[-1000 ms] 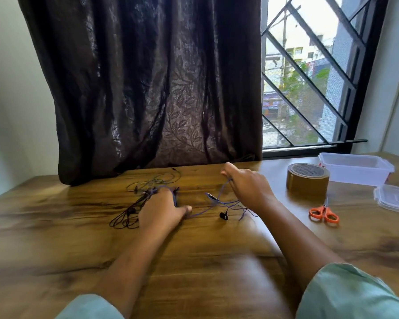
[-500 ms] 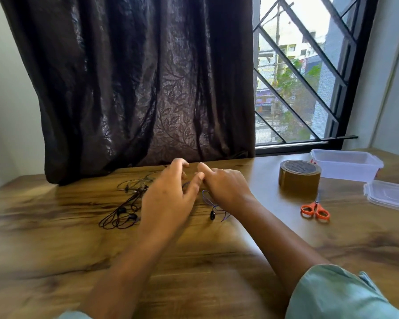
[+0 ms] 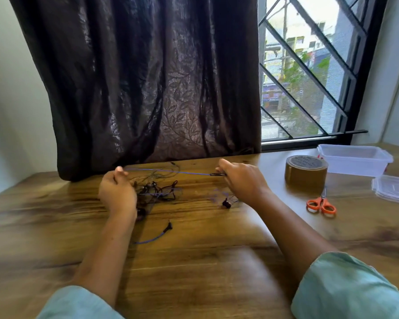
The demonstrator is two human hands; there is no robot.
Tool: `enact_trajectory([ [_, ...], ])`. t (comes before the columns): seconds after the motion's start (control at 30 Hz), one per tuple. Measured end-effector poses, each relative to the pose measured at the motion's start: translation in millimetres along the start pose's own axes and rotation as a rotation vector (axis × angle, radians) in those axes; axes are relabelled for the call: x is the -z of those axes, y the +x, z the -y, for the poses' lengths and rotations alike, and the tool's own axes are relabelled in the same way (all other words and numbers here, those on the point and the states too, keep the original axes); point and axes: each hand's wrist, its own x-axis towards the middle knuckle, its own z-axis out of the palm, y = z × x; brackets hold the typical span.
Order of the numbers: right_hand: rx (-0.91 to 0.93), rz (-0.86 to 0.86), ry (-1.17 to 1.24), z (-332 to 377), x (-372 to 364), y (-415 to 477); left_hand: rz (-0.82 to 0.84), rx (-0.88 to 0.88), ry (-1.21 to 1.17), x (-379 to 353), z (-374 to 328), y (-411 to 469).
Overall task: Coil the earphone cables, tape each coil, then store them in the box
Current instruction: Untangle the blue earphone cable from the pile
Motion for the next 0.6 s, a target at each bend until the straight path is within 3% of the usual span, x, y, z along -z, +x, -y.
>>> enact_trajectory([
  [0.07, -0.002, 0.006, 0.023, -0.3, 0.6, -0.8, 0.017, -0.012, 0.126, 2.8, 6.8, 3.6],
  [0.17, -0.01, 0.007, 0.05, 2.5, 3.3, -0.7, 0.182, -0.155, 0.408, 1.3, 9.1, -7.9],
  [0.23, -0.003, 0.013, 0.025, 6.0, 3.8, -0.3, 0.271, -0.377, 0.534, -4.4, 4.4, -23.2],
  [0.33, 0.022, 0.033, 0.0, 12.4, 1.6, 0.7, 0.463, -0.733, 0.434, -16.1, -5.2, -47.7],
  [0.47, 0.074, 0.026, -0.024, 20.2, 1.2, 1.1, 0.9, -0.698, 0.442, -29.5, -1.8, -72.5],
  [0.6, 0.104, -0.007, -0.024, 22.6, 4.4, 0.5, 0.781, -0.818, 0.353, -30.0, -0.9, -68.2],
])
